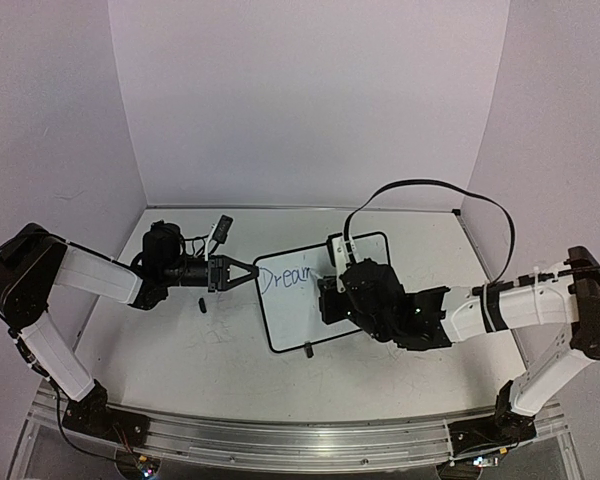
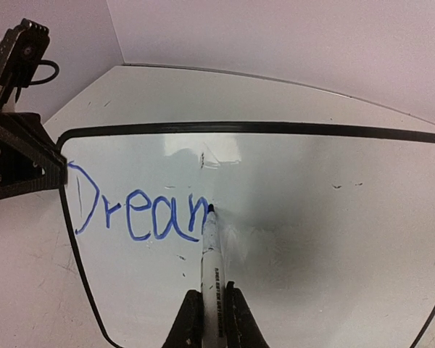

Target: Write a sentence on the whiteboard

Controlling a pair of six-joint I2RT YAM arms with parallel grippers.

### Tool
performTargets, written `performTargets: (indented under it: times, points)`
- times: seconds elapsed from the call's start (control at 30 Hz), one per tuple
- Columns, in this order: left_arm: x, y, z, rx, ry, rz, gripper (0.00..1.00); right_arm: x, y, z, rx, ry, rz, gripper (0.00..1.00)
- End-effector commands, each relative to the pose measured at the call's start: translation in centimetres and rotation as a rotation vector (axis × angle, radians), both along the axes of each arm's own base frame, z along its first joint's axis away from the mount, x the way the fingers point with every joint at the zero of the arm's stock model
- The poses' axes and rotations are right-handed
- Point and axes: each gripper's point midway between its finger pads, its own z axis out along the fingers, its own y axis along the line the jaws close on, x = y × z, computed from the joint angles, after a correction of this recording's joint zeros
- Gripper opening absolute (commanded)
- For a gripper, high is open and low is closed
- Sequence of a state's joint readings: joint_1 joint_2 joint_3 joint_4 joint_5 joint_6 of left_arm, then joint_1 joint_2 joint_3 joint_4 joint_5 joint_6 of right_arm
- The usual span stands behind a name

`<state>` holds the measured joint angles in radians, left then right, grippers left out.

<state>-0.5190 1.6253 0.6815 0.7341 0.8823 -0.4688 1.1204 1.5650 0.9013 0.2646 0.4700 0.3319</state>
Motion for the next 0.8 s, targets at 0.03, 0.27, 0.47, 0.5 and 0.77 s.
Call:
performTargets:
  times: [0.03,0.27,0.47,0.5,0.77]
  points:
    - [-0.8,-0.4,2.0,-0.034,-0.03,-0.051,0.0,1.5,-0.4,2.2,0.025,-0.048,-0.063,0.0]
    - [-0.7,-0.4,2.1,-0.034,-0.032,-0.05,0.0,1.0,-0.9,1.2,0.017,-0.01,-0.063,0.0]
    - [-0.7,-0.4,2.1,-0.033,-0.031,-0.049,0.0,-0.2,-1.0,-0.5,0.01,0.035,-0.034,0.0]
    - [-0.7,-0.4,2.1,-0.034,-0.032,-0.049,0.0,-0.3,-1.0,-0.8,0.007,0.041,-0.033,0.0]
    - [-0.6,-0.4,2.0,-0.032,-0.03,-0.048,0.0,-0.9,-1.8,-1.9,0.006,0.067,-0.044,0.0]
